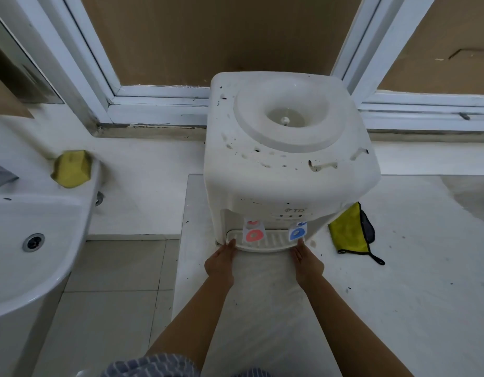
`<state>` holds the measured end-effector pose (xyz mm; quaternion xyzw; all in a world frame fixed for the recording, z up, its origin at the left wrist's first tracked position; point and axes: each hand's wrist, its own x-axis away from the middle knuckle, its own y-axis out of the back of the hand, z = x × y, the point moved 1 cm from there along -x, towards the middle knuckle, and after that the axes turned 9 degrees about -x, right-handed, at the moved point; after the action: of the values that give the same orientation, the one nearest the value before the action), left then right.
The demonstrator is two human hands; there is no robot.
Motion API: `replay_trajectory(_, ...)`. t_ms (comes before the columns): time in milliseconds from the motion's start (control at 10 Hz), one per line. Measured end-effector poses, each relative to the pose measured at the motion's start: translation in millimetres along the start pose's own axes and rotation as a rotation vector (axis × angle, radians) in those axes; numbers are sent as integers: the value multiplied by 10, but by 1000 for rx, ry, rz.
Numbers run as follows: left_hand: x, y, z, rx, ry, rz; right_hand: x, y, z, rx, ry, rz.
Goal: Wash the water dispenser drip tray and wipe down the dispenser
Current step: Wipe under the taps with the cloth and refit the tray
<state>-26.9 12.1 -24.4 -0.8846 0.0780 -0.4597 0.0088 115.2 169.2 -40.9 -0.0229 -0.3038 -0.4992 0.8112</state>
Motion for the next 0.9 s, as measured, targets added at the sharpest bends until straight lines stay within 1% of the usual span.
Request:
replay_trajectory(100,24,-22,-19,-60,-1,-35,-83,-52,-27,-88,-18,-32)
replay_trajectory(200,24,-26,-29,-63,18,-65,-66,-51,-29,-246,-88,-88)
replay_trajectory(300,18,-37,-36,-66,46,-83,-57,-59,-7,-557,-225,-132)
replay_trajectory(400,-3,-49,-31,-78,54,-90,-16,-78,39,-774,-293,-128)
replay_trajectory(500,-23,-62,-42,-95,55,-117,-17,-66,37,-740,-277,-172)
replay_trajectory(600,-1,-75,-61,-121,57,-136,-24,-94,25,-782,-325,-122)
replay_trajectory(700,-3,-65,-62,-132,53,-135,-7,-88,51,-839,-340,-187)
replay_trajectory(800,-20,-49,-21,-151,19,-99,6,-94,42,-912,-336,-185)
replay_trajectory(900,-3,-37,-15,-134,-16,-72,14,-83,55,-913,-345,-158)
